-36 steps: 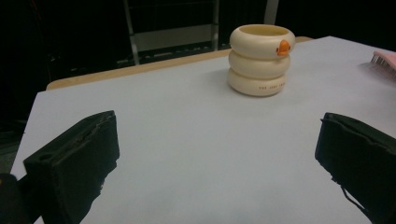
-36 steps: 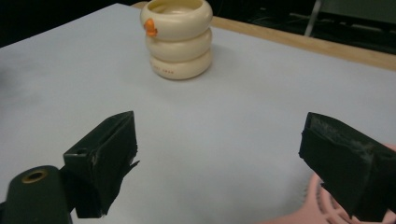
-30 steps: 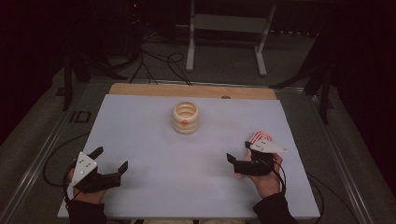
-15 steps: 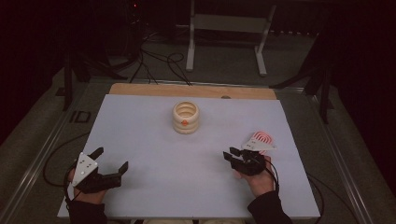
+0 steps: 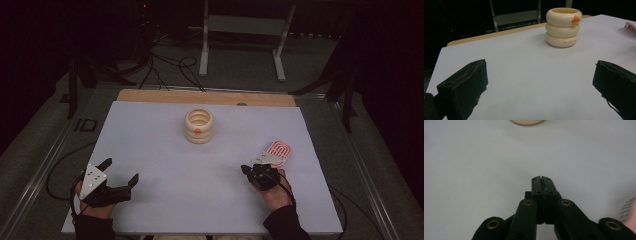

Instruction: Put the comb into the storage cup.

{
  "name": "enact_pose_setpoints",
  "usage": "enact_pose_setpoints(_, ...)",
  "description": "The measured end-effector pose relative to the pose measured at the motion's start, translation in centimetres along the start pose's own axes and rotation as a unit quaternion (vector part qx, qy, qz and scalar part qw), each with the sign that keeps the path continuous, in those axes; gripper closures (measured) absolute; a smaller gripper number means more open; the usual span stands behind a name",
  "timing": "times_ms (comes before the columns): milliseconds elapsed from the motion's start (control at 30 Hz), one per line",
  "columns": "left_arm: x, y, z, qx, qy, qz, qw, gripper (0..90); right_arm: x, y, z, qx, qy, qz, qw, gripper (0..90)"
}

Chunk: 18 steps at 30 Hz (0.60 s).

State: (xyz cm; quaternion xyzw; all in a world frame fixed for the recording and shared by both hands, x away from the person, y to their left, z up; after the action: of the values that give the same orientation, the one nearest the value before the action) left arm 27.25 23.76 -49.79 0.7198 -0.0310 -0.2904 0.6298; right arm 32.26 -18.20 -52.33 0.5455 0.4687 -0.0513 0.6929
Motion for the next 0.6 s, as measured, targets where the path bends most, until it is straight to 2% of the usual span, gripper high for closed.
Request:
enact_pose_setpoints(233, 0.1, 0.0, 0.1, 0.000, 0.000, 0.000, 1.0000, 0.7, 0.2, -1.2, 0.4, 0.008, -0.002, -0.018, 0.9998, 89.9)
enact_pose_setpoints(600, 0.2, -0.1, 0.4, 0.005, -0.002, -0.003, 1.0000, 0.9, -0.7, -3.4, 1.4, 0.017, 0.006, -0.031, 0.9993, 89.8)
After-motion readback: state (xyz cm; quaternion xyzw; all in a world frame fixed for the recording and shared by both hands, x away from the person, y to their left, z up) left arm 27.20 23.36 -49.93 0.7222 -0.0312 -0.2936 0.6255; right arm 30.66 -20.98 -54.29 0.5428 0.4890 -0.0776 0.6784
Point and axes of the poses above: each handheld gripper's, and its own axes: x roughly forward along the jaws, y roughly out of its top, z roughly to its right, the point moved 5 cm from there along x, roughly forward along the jaws, and after that the axes turned 3 degrees about -z, right-handed, at the moved point
